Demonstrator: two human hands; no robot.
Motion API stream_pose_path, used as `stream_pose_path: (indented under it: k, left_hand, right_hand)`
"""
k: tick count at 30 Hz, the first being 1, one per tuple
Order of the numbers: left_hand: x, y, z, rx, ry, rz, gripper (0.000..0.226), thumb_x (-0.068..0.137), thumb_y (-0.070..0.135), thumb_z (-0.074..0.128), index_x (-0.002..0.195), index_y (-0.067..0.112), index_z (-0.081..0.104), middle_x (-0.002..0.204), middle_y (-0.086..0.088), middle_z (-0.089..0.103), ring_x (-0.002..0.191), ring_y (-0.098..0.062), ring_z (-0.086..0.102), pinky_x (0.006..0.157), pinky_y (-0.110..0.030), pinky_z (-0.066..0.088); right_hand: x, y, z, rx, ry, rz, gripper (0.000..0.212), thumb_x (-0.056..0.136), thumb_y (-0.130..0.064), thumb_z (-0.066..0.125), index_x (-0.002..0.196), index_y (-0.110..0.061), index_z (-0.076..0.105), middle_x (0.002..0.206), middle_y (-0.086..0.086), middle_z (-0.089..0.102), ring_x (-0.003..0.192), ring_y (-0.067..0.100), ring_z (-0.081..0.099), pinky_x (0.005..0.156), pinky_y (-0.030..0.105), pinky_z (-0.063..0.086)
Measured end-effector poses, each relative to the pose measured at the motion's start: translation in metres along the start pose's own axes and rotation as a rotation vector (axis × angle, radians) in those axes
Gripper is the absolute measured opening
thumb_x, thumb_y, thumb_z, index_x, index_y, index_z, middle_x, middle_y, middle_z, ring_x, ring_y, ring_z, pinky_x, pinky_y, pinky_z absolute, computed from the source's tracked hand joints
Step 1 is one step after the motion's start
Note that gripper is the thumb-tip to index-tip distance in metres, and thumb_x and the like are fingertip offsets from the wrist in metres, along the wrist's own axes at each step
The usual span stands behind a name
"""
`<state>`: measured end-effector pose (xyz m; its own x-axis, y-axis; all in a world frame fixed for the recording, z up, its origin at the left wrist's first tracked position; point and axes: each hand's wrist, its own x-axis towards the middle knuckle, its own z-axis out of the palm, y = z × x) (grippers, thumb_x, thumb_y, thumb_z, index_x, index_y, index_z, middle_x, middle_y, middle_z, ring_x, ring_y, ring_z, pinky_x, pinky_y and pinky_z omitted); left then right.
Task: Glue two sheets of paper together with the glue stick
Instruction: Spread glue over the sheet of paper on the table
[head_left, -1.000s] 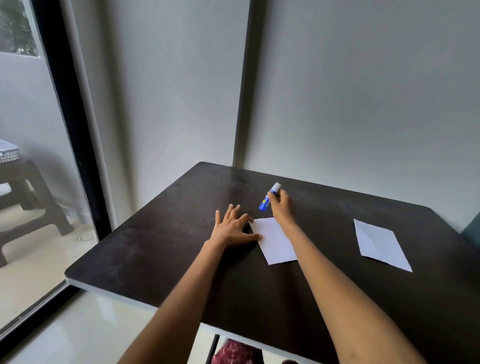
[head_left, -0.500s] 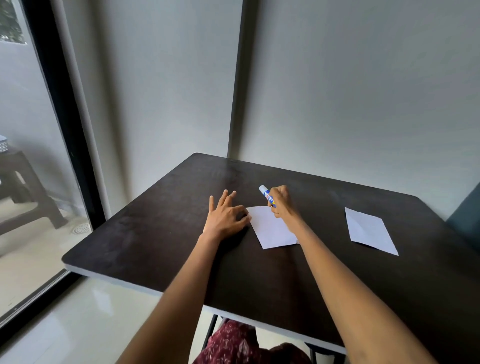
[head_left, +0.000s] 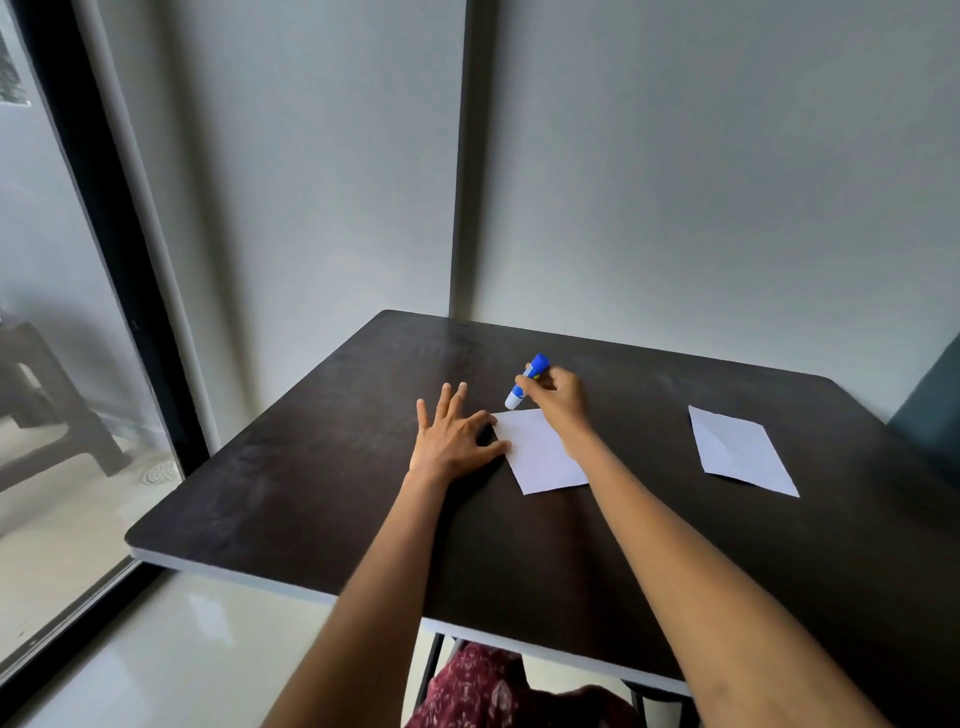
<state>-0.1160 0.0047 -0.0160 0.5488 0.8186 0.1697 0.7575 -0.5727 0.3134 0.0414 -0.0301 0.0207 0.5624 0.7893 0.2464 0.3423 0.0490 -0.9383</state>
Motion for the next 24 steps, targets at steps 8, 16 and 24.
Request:
stream_pose_path:
  k: [8,16,24]
  left_hand:
    - [0.001,-0.001,0.000,-0.001,0.015,-0.006,0.060,0.082,0.070,0.044,0.133,0.038,0.049,0.162,-0.005,0.001,0.149,-0.025,-0.012,0.115,-0.056,-0.009]
    - [0.001,-0.003,0.003,-0.013,0.026,-0.005,0.060,0.080,0.071,0.044,0.131,0.038,0.051,0.162,-0.006,0.001,0.149,-0.023,-0.012,0.115,-0.057,-0.008]
    - [0.002,-0.002,0.002,0.000,0.020,-0.018,0.058,0.080,0.071,0.045,0.127,0.038,0.052,0.161,-0.006,0.004,0.149,-0.026,-0.009,0.113,-0.059,-0.011]
  right_hand:
    - [0.002,-0.006,0.024,-0.187,-0.011,-0.104,0.031,0.073,-0.025,0.077,0.090,-0.020,0.051,0.083,-0.005,0.067,0.074,0.011,0.063,0.065,0.023,0.044]
    - [0.003,0.001,0.028,-0.315,-0.049,-0.144,0.032,0.075,-0.029,0.076,0.098,-0.018,0.056,0.087,-0.002,0.072,0.079,0.015,0.067,0.072,0.033,0.054]
    - [0.008,0.002,0.015,-0.358,-0.055,-0.144,0.029,0.076,-0.027,0.075,0.098,-0.018,0.059,0.094,0.003,0.074,0.095,0.025,0.067,0.082,0.048,0.054]
